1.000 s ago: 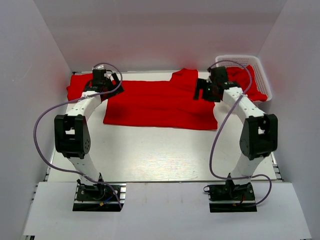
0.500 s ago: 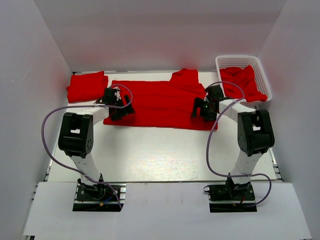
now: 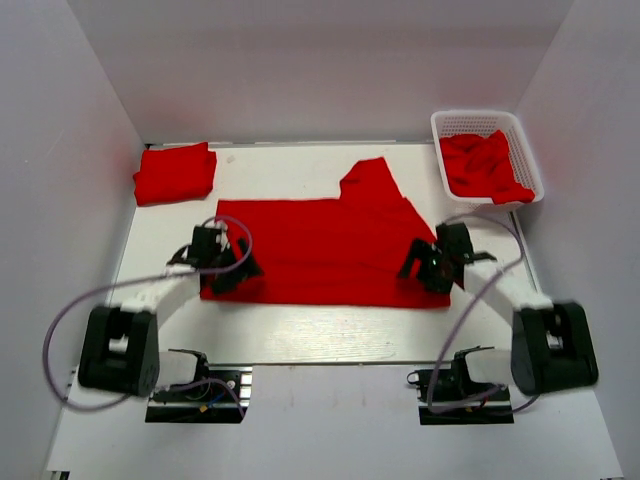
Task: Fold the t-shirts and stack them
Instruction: Fold the flattened tshirt in 1/3 of the way
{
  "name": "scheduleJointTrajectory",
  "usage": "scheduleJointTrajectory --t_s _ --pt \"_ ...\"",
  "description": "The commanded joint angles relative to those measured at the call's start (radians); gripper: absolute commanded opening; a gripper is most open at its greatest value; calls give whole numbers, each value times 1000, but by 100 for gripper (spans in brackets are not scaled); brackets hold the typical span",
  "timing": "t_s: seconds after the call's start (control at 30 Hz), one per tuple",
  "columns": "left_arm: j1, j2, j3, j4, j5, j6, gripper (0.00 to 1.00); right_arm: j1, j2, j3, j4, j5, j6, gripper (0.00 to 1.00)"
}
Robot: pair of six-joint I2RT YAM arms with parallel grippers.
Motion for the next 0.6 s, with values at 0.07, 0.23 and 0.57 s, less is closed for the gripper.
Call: scheduleJointTrajectory --t_s 0.07,0.23,0.57 --pt "-5 -371 -146 -377 13 -87 100 1 -362 -183 -302 6 130 90" --pt "-14 -533 -20 -420 1 -82 100 1 -505 -87 -389 9 63 90" --pt "-4 -209 311 -440 -174 -10 100 30 -364 -19 -228 -149 20 90"
